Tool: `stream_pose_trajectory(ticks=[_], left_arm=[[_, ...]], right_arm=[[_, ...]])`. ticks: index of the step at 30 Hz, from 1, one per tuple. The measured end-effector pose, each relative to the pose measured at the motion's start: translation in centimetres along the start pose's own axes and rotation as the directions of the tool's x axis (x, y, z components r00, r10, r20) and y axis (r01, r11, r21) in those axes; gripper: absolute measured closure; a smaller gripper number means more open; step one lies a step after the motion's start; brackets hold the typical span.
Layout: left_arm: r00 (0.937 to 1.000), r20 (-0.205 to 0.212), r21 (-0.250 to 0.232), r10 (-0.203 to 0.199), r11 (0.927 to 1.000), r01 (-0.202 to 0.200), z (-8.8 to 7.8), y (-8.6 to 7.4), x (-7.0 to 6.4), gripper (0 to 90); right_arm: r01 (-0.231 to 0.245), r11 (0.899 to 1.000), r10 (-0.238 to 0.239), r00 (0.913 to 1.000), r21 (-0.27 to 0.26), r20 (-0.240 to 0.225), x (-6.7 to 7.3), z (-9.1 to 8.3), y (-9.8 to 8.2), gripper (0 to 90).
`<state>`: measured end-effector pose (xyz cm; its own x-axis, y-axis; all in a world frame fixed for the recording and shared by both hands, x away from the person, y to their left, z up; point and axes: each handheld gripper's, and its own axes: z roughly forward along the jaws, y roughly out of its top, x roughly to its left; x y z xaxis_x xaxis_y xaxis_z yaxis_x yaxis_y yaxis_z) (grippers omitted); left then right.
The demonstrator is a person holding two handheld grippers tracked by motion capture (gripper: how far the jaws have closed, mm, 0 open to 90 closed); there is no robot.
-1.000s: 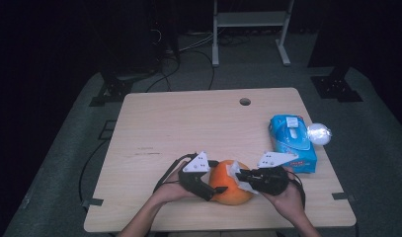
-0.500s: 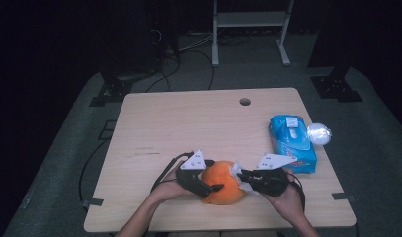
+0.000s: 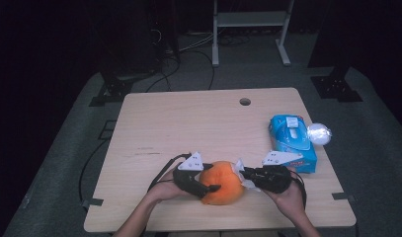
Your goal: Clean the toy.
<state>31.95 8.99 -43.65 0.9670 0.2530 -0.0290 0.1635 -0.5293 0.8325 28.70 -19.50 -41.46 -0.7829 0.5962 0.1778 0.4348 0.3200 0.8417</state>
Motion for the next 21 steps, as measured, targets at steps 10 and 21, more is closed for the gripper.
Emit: stream_pose_trajectory(ticks=[10, 21], left_arm=[[0.9999, 0.007, -0.006, -0.008, 1.0000, 0.008, 0.2, -0.2, 0.0, 24.3], [0.9996, 0.018, 0.006, 0.021, 0.9998, -0.021, 0.8, 0.0, -0.3, 24.5]], right_arm=[[-0.014, 0.999, 0.013, 0.9995, 0.046, 0.029, -0.8, 0.2, -0.5, 80.1], [0.068, 0.996, -0.072, 0.9946, 0.053, 0.075, 0.3, 0.5, 0.6, 80.5]])
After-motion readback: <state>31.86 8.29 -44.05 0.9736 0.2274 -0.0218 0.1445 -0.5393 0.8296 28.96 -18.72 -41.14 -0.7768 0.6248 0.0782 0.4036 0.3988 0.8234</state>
